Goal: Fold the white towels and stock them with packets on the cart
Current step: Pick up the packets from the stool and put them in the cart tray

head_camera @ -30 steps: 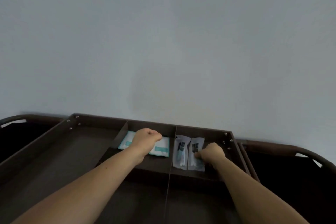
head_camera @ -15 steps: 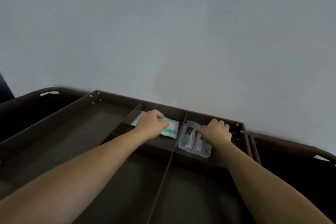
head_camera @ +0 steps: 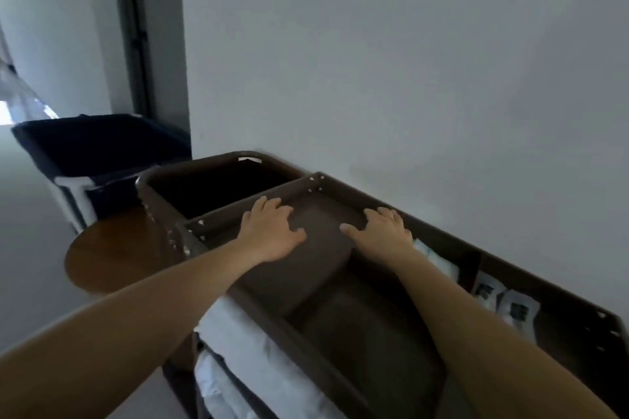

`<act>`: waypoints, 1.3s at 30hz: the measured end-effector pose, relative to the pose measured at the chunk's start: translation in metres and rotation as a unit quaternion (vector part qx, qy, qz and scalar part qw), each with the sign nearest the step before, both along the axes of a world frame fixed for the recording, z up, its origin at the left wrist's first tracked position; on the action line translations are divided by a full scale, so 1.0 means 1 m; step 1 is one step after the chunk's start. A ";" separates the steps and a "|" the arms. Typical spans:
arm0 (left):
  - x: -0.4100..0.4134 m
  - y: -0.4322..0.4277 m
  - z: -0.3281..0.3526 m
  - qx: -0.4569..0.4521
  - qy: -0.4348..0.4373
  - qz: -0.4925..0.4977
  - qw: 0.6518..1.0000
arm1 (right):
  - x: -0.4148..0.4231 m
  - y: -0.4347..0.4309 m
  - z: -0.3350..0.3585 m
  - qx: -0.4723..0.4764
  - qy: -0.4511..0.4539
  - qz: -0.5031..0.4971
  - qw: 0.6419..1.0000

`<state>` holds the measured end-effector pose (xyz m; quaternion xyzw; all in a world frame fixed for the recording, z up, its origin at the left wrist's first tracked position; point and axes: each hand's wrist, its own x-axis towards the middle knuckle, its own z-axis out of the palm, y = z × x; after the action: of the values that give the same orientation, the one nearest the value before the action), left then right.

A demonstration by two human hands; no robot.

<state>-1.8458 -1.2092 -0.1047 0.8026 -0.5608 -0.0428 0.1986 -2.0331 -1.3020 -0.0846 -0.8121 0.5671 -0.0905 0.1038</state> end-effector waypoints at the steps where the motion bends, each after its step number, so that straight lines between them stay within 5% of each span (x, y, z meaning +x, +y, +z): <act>1: 0.026 0.015 -0.003 -0.004 -0.001 0.014 1.000 | 0.027 0.010 0.000 -0.001 0.007 0.019 1.000; 16: 0.350 0.213 -0.044 0.055 0.093 0.226 0.968 | 0.395 0.161 -0.019 -0.008 0.022 0.248 0.968; 39: 0.629 0.106 -0.089 0.129 0.126 0.272 0.945 | 0.728 0.044 -0.130 0.106 0.053 0.324 0.939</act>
<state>-1.2164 -1.1036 -0.1932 0.9313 -0.2815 -0.1600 0.1669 -1.3052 -1.2584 -0.2143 -0.9397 0.2847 0.0519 0.1823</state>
